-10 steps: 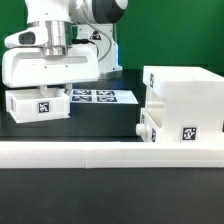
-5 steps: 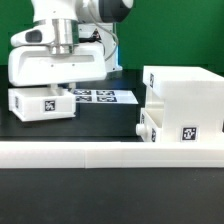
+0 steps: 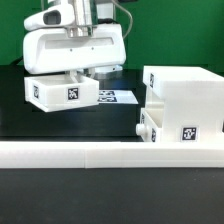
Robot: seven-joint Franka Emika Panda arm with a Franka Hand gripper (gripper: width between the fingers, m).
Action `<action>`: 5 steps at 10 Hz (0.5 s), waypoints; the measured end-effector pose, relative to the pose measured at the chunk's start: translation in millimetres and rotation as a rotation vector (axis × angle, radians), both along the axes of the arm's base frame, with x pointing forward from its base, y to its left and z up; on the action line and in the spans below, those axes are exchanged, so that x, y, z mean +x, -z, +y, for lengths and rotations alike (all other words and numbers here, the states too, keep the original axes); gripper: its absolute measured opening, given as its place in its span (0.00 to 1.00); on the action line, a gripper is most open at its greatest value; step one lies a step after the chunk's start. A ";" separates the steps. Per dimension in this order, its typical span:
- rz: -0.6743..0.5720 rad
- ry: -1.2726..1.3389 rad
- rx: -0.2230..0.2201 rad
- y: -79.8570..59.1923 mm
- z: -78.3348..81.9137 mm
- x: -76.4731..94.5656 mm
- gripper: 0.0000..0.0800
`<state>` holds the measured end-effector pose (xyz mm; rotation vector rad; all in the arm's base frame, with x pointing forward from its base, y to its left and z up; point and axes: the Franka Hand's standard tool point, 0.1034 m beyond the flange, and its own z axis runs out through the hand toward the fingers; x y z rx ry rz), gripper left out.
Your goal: Assemble drawer
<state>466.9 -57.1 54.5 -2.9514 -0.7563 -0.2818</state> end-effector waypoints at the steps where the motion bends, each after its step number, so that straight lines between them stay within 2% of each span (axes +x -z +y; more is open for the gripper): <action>1: 0.032 -0.035 0.019 -5.4 3.3 9.7 0.05; 2: 0.053 -0.060 0.038 -13.4 5.8 23.7 0.05; 5: 0.035 -0.105 0.024 -9.9 3.8 21.8 0.05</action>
Offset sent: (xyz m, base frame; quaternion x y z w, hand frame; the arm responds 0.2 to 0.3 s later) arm 0.0000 0.0000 0.0000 0.0000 0.0000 0.0000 1.0000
